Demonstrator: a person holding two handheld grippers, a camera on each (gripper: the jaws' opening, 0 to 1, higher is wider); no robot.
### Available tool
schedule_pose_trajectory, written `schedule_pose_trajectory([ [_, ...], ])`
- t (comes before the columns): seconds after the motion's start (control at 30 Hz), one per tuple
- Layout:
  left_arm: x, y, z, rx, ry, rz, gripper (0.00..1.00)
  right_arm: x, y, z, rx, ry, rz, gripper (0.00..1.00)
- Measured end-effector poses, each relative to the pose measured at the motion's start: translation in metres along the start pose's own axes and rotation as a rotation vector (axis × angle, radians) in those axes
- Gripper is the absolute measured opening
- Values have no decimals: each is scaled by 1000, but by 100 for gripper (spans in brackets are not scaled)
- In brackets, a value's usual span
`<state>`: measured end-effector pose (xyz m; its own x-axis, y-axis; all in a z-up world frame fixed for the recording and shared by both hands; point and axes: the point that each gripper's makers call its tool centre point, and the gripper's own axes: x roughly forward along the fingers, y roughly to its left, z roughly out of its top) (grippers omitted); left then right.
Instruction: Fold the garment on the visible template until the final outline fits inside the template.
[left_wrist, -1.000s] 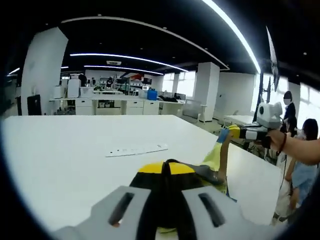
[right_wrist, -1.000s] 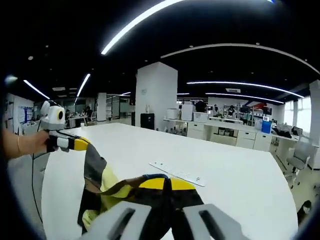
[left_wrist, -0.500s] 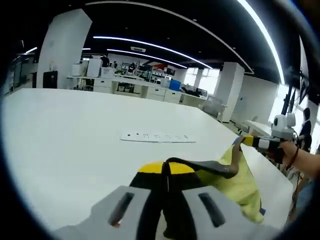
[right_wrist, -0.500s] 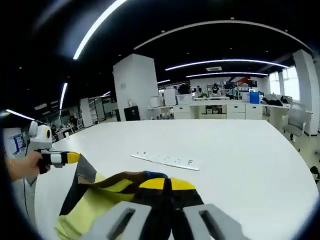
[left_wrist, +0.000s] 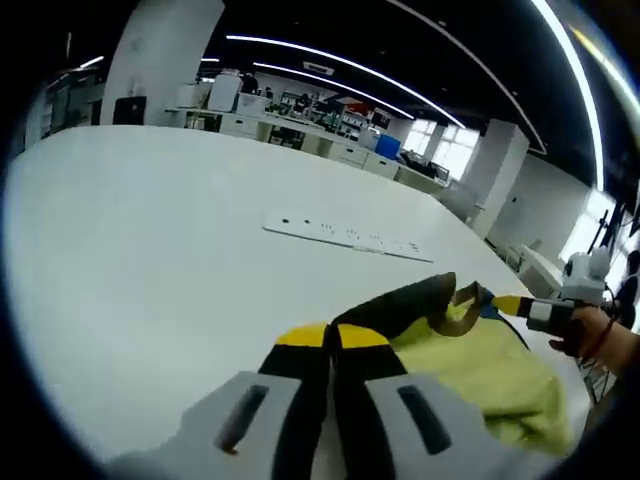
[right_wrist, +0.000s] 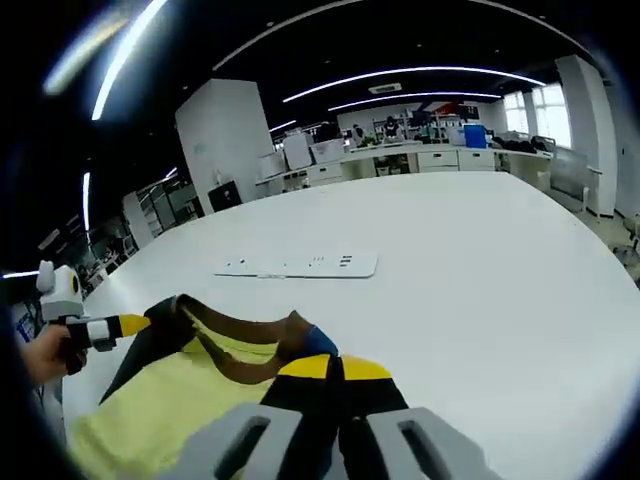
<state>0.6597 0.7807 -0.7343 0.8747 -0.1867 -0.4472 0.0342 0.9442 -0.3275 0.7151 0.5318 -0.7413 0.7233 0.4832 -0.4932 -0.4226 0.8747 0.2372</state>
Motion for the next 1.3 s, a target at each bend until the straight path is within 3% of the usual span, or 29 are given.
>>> schedule_pose_trajectory([
  [0.1, -2, -2, -4, 27, 11, 9, 0, 2, 2, 0, -7, -6, -2, 0],
  [0.2, -3, -1, -2, 61, 11, 13, 5, 1, 6, 3, -14, -9, 7, 19],
  [0.3, -7, -3, 3, 81, -2, 13, 15, -4, 8, 1, -18, 11, 1, 36],
  [0.5, -20, -16, 7, 123, -2, -32, 31, -19, 16, -5, -15, 59, 13, 52],
  [0.87, -55, -39, 4, 190, 6, -136, 49, -55, 45, -9, -46, 83, 75, 59],
  [1.3, -95, -58, -17, 273, 36, -221, 49, -109, 59, -22, -21, 109, 116, 61],
])
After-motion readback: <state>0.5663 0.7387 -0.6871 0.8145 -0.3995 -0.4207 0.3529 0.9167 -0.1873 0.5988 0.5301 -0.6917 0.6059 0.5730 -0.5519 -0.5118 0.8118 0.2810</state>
